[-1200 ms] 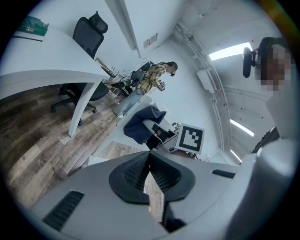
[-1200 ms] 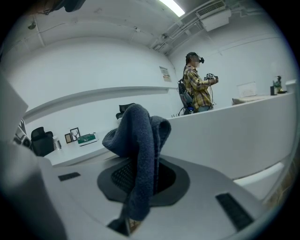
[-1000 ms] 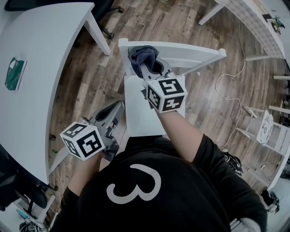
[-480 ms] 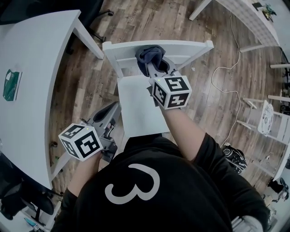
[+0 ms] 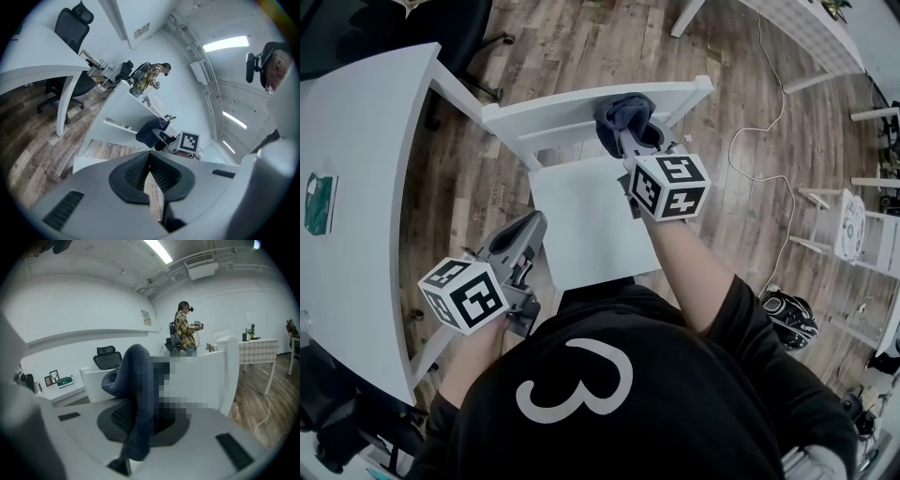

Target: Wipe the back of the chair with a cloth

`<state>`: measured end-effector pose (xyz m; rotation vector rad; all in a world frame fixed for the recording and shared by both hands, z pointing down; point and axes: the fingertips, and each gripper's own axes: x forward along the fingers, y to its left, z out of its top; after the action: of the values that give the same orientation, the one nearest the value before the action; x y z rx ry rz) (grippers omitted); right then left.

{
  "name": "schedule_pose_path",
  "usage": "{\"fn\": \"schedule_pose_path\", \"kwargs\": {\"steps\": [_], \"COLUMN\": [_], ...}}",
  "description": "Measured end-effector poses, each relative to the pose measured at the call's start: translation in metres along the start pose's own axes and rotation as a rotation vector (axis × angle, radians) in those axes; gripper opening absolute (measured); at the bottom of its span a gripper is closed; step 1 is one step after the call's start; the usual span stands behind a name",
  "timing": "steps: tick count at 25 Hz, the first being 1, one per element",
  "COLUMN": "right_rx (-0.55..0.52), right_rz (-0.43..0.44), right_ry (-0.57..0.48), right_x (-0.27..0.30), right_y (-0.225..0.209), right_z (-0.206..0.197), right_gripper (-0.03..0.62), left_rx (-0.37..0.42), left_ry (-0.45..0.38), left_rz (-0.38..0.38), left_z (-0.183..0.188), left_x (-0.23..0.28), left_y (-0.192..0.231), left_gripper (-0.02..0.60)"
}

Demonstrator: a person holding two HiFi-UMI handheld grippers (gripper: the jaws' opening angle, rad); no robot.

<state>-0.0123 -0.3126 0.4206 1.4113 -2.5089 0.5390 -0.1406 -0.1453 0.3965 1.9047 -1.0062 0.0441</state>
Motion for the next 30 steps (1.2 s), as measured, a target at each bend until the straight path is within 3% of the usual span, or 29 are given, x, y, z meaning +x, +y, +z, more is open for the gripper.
{"fn": "schedule_pose_path", "kwargs": {"steps": [14,17,20,25,30], "right_rx": [0.046,0.031,0.090,0.069,0.065], "right_rz": [-0.103,-0.115,-0.144,-0.147,-0.101], "right_ry": [0.009,0.011,0.008,0.008,-0.016], "right_x": [-0.029,-0.034,-0.039,-0.040,-0.042], "right_y": [-0.084,-0.096,-0.110,-0.113,-0.109], "right_z": [0.004,0.006,0.005,0.004,0.002], "right_gripper": [0.052,0.052,0.052,0.052,0.052], "left_rx": [0.021,0.069,0.119,0.049,0.025], "left_ry": [0.063,0.073,0.082,0.080,0.077], "left_rz": [-0.019,-0.003,0.024,0.027,0.029], "left_z": [-0.003,-0.001,-0.001,-0.003,-0.008], "left_x": [0.020,0.022,0.020,0.019,0.021], "left_y": [-0.015,-0.019,-0.021,-0.015,-0.014], "left_gripper": [0.014,0.014,0.014,0.014,0.013]}}
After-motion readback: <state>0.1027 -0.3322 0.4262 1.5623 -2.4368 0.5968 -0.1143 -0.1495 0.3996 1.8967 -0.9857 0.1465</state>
